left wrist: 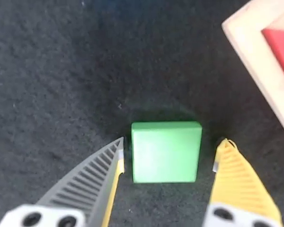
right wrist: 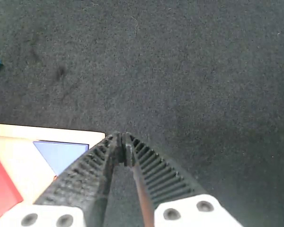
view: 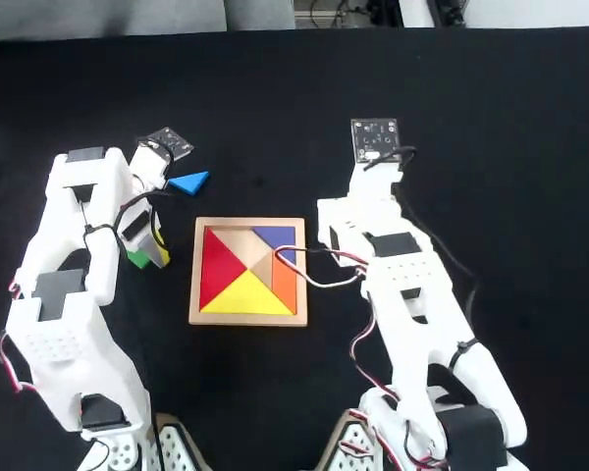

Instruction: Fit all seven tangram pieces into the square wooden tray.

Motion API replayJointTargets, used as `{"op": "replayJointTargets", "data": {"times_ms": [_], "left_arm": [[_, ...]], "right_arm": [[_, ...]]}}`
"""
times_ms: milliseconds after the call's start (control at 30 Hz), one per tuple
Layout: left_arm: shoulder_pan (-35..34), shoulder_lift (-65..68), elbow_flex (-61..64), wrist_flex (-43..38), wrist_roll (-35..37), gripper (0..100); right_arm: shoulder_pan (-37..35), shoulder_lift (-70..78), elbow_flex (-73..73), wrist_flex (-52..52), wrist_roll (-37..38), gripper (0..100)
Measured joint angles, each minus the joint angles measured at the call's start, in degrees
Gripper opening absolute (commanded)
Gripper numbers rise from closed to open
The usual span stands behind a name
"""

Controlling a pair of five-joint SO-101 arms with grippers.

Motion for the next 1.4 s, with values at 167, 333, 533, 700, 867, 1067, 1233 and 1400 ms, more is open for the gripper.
{"op": "replayJointTargets", "data": {"times_ms": [167,333,533,700,867,1067,1233,1400], "left_arm": [[-1.8,0.0,0.0,0.3,-0.4,30],[-2.1,0.0,0.0,0.3,-0.4,30],[-2.1,0.0,0.0,0.3,-0.4,30],[-2.1,0.0,0.0,0.3,-0.2,30],[-2.1,0.0,0.0,0.3,1.7,30],[-2.1,0.0,0.0,0.3,1.9,30],[-2.0,0.0,0.0,0.3,2.1,30],[-2.0,0.0,0.0,-0.1,2.1,30]], "right_arm": [[0.0,0.0,0.0,0.0,0.0,1.5],[0.0,0.0,0.0,0.0,0.0,1.5],[0.0,0.0,0.0,0.0,0.0,1.5],[0.0,0.0,0.0,0.0,0.0,1.5],[0.0,0.0,0.0,0.0,0.0,1.5],[0.0,0.0,0.0,0.0,0.0,1.5],[0.0,0.0,0.0,0.0,0.0,1.5],[0.0,0.0,0.0,0.0,0.0,1.5]]}}
